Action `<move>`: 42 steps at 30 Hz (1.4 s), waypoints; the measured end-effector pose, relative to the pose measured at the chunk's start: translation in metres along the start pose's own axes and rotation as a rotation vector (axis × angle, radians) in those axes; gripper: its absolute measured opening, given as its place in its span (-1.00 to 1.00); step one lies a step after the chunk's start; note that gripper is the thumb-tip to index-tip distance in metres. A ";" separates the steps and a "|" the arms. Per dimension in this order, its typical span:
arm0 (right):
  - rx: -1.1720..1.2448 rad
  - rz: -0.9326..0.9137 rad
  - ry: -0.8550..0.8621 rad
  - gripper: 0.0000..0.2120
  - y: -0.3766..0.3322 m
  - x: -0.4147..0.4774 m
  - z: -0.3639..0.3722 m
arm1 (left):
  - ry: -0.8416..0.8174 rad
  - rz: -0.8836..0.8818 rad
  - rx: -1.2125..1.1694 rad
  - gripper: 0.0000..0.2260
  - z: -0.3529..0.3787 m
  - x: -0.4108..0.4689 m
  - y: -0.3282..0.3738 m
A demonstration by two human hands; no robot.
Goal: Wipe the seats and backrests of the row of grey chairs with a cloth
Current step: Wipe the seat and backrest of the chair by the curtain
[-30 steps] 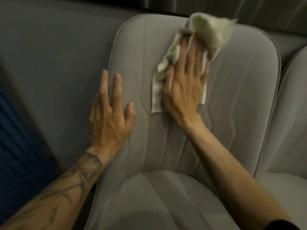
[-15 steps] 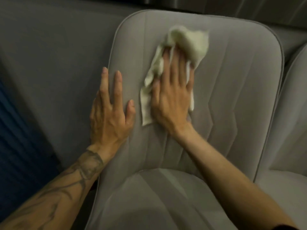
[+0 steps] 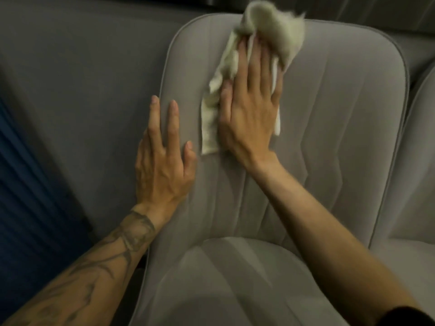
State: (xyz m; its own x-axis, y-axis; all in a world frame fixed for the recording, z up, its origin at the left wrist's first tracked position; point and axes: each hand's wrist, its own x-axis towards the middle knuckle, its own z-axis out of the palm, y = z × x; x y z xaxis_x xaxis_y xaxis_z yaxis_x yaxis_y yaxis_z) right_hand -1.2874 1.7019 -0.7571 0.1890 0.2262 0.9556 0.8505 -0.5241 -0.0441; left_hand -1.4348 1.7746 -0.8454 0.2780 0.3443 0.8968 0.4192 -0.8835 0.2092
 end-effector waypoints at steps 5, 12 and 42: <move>0.026 -0.299 -0.319 -0.44 0.021 -0.105 -0.023 | -0.001 -0.001 0.010 -0.44 0.001 0.000 -0.001; -0.017 0.022 0.042 -0.46 0.018 0.035 0.002 | -0.004 -0.008 0.010 -0.43 0.001 0.001 -0.001; -0.023 -0.143 -0.119 -0.44 0.055 -0.111 0.014 | 0.046 0.031 -0.011 -0.48 0.003 0.006 -0.004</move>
State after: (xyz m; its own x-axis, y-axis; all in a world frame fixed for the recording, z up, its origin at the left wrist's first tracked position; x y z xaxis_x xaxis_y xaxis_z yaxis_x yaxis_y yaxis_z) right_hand -1.2546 1.6599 -0.8696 0.1254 0.3948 0.9102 0.8616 -0.4982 0.0974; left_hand -1.4322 1.7815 -0.8417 0.2502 0.3020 0.9199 0.4014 -0.8970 0.1852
